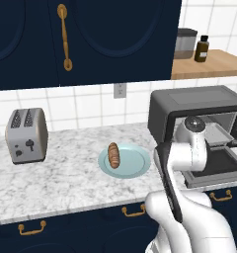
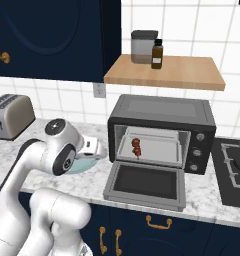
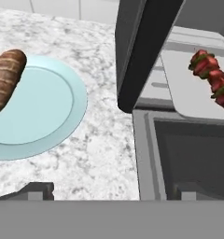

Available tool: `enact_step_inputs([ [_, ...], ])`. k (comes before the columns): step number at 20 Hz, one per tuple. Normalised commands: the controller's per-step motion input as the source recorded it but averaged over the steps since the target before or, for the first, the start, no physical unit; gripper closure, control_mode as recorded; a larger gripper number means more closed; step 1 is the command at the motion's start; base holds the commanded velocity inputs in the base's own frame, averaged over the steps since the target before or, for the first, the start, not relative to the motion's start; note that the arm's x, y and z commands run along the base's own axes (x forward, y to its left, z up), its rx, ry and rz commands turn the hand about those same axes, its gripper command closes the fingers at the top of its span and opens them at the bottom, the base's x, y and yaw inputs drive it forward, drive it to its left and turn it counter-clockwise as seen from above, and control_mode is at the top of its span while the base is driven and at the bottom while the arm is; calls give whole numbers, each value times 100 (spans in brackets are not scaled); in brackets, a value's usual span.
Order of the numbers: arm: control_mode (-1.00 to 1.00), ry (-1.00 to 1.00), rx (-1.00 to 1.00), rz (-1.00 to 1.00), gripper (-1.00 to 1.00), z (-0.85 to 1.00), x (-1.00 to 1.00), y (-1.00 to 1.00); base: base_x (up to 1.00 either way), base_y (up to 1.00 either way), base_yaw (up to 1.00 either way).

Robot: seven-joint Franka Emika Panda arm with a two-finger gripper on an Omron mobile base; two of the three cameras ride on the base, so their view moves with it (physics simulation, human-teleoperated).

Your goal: Pick up the kebab skewer and baguette bread, and place them inside the toaster oven. Close the toaster oven door and start by setting the timer.

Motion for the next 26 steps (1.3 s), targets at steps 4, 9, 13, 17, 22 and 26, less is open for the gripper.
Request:
enact_step_inputs([
  [4,-100,1,2,-8,-100,0,19,100,0,0,0],
  [9,-100,7,5,-1,-100,0,44,95,0,0,0],
  [13,-100,12,15,0,-100,-9,56,67,0,0,0],
  [17,-100,13,16,1,-100,-16,62,31,0,0,0],
  [22,-100,17,10,0,-100,-30,37,30,0,0,0],
  [26,-100,13,3,1,-100,-29,35,23,0,0,0],
])
